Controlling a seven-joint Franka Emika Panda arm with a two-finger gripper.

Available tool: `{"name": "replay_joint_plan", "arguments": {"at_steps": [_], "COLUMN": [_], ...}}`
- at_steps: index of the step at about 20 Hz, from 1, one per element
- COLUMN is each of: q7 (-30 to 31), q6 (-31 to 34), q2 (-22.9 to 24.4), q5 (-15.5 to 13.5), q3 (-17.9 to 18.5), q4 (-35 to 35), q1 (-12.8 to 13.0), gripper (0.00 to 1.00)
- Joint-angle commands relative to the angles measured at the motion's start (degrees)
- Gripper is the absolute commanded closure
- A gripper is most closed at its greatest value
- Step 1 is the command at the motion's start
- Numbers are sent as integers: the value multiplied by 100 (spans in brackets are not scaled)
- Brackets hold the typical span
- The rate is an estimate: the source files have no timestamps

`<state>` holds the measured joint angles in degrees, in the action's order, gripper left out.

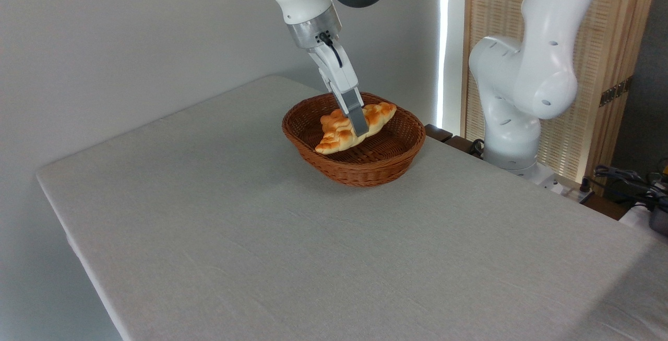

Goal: Put bread into the basket
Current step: 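Lower the loaf into the basket and open the gripper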

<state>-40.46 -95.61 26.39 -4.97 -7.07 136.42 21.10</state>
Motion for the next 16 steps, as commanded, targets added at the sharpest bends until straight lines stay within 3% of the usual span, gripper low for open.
{"name": "replay_joint_plan", "arguments": {"at_steps": [1, 7, 9, 13, 16], "q7": [-102, -50, 3, -41, 3], "q6": [8, -10, 7, 8, 8], "q2": [24, 24, -89, -905, -1503], "q5": [-30, -22, -30, -22, 5], "q3": [101, 136, 511, 794, 1259], "q4": [8, -202, -561, -2019, -2872], "q1": [69, -1, -27, -475, -502], "gripper": [0, 0, 0, 0, 0]}}
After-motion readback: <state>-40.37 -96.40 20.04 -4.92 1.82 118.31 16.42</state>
